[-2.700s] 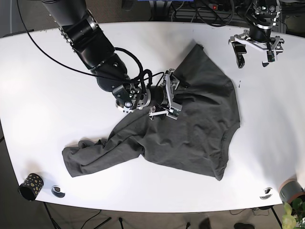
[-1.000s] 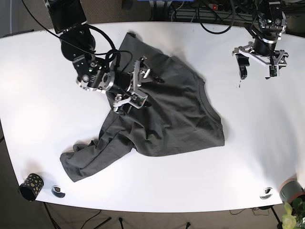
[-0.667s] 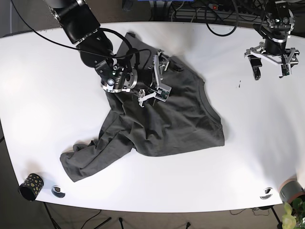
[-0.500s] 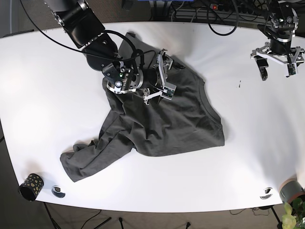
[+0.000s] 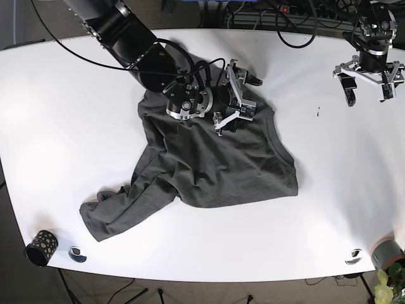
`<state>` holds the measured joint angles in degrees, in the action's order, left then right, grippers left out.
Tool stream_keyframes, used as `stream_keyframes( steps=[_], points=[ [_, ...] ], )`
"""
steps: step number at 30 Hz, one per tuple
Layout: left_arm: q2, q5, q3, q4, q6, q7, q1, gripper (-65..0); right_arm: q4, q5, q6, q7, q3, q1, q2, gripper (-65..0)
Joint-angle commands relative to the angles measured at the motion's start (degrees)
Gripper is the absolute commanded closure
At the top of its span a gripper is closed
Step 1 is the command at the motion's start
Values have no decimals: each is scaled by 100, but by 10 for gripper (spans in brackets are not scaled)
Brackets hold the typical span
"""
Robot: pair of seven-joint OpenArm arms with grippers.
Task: Fold the T-shirt properly
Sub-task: 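Drag the grasped shirt fabric with the right gripper to spread it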
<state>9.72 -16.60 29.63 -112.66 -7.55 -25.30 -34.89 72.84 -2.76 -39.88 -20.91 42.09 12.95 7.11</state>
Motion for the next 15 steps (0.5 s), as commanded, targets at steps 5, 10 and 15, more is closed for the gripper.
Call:
stream_keyframes(
  steps=[5, 10, 15],
  points=[
    [-70, -23, 48, -96, 12, 134, -23, -499, -9, 167, 203, 390, -20, 107, 75, -482],
    [-70, -23, 22, -96, 12, 134, -23, -499, 0, 158, 520, 583, -81, 125, 242, -482],
    [-70, -23, 22, -96, 12, 134, -23, -499, 0, 158, 520, 671, -696, 72, 234, -482]
  ],
)
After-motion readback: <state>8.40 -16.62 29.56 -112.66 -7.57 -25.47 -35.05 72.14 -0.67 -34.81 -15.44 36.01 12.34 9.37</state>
